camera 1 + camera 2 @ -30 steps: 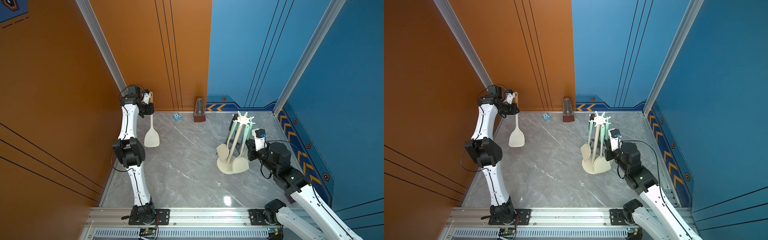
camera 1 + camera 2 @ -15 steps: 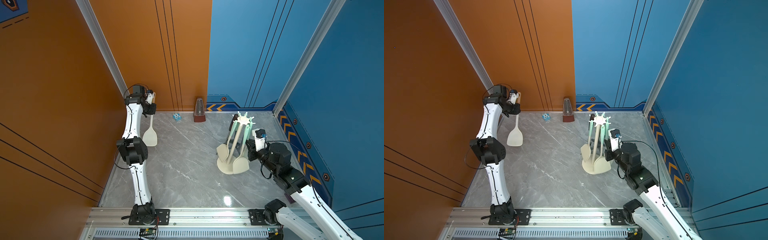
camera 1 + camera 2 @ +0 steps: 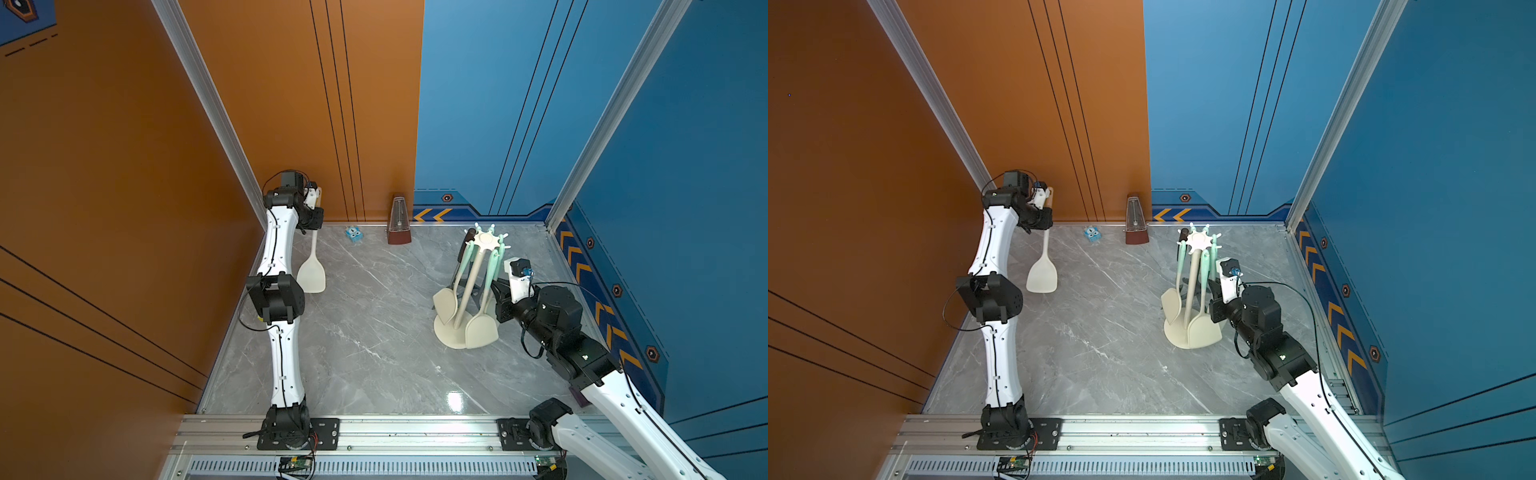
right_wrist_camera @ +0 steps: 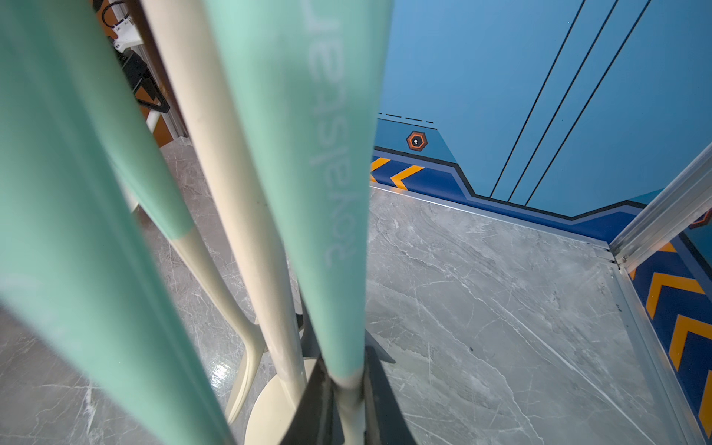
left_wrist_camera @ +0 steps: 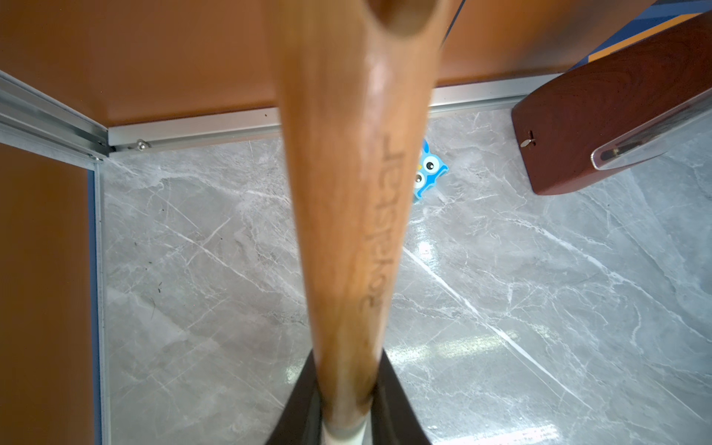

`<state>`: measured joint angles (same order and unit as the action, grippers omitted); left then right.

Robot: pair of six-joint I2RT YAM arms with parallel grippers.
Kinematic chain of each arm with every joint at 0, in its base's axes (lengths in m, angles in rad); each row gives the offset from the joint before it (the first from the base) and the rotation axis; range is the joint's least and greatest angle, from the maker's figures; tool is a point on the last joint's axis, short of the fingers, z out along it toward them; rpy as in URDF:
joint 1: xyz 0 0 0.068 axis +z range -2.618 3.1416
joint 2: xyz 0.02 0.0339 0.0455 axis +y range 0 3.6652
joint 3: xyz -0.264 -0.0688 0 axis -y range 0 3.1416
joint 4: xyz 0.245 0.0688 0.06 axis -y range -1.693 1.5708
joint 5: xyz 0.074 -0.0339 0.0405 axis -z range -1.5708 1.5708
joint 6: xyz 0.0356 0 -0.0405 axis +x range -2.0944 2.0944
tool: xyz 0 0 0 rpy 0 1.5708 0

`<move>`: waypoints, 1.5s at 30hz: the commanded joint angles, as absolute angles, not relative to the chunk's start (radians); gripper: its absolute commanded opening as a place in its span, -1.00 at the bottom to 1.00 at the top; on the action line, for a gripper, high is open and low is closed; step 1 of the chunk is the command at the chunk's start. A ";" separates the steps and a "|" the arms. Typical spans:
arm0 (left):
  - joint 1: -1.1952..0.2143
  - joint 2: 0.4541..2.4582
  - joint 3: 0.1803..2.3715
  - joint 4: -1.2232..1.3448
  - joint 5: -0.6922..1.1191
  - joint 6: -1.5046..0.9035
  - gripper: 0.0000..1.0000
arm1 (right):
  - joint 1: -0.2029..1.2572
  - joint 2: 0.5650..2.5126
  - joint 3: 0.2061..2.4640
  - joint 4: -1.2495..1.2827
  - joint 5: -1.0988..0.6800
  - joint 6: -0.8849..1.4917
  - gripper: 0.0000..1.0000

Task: Take the spatula off the kitchen utensil rack
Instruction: Place the spatula at the center of the board.

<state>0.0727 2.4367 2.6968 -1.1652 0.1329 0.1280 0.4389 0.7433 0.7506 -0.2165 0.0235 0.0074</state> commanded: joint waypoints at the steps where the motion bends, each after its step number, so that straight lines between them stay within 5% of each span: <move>1: 0.060 2.477 2.736 -1.278 0.170 0.062 -1.00 | 0.437 0.740 0.729 -0.269 0.047 0.041 -0.71; 25: 0.126 2.639 2.722 -1.318 0.269 -0.033 -1.00 | 0.436 0.756 0.732 -0.275 0.053 0.040 -0.70; 45: 0.083 2.688 2.645 -1.322 0.114 0.037 -1.00 | 0.436 0.756 0.726 -0.279 0.055 0.043 -0.70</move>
